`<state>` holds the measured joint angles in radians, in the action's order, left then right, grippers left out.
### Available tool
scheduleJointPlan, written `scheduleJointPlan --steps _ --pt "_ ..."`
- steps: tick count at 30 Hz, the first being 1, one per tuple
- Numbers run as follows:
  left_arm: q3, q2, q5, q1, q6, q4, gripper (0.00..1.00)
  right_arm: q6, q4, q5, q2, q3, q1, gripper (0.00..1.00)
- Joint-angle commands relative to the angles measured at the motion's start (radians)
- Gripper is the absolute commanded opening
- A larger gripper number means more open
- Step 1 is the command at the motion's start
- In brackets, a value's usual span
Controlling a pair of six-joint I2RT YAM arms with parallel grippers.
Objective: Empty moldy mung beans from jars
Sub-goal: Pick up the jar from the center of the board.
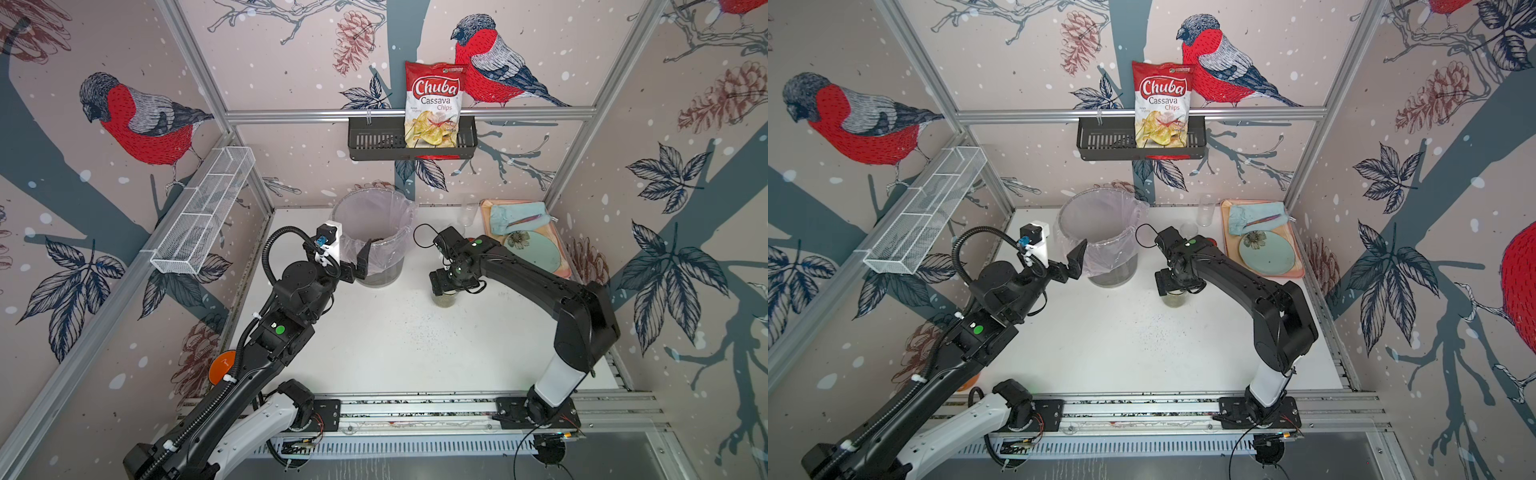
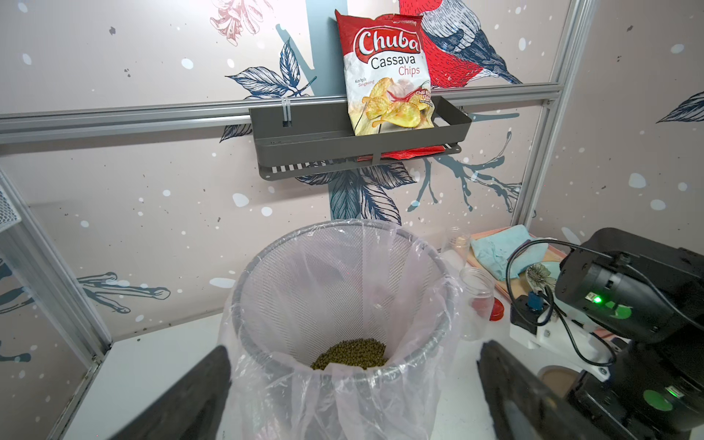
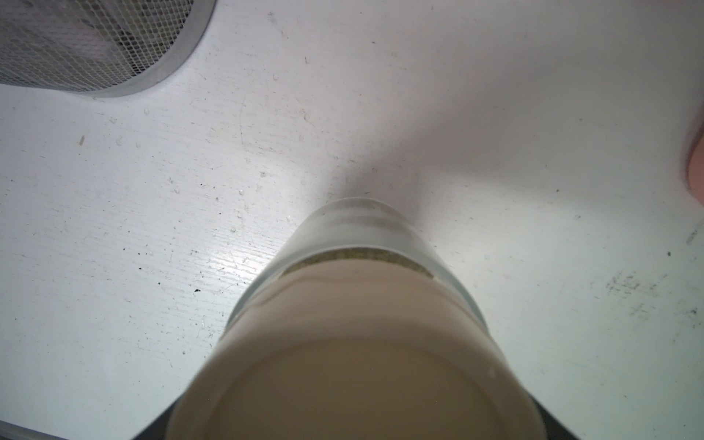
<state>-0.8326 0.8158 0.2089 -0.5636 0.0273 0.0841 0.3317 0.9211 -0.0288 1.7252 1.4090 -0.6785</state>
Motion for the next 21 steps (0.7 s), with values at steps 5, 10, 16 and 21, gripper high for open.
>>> scheduleJointPlan --steps 5,10,16,21 --pt "0.013 -0.007 -0.125 -0.002 0.035 0.065 0.98 -0.006 0.007 -0.009 -0.025 0.005 0.011 0.75" --pt "-0.013 0.020 -0.157 -0.002 0.030 0.036 0.98 -0.005 0.010 -0.002 -0.052 -0.001 0.024 0.74" --pt "-0.068 0.079 -0.251 -0.061 0.057 -0.021 0.98 -0.005 -0.009 0.027 -0.085 -0.030 0.048 0.74" --pt "-0.087 0.102 -0.318 -0.126 0.095 -0.056 0.98 -0.006 -0.013 0.045 -0.114 -0.046 0.066 0.74"
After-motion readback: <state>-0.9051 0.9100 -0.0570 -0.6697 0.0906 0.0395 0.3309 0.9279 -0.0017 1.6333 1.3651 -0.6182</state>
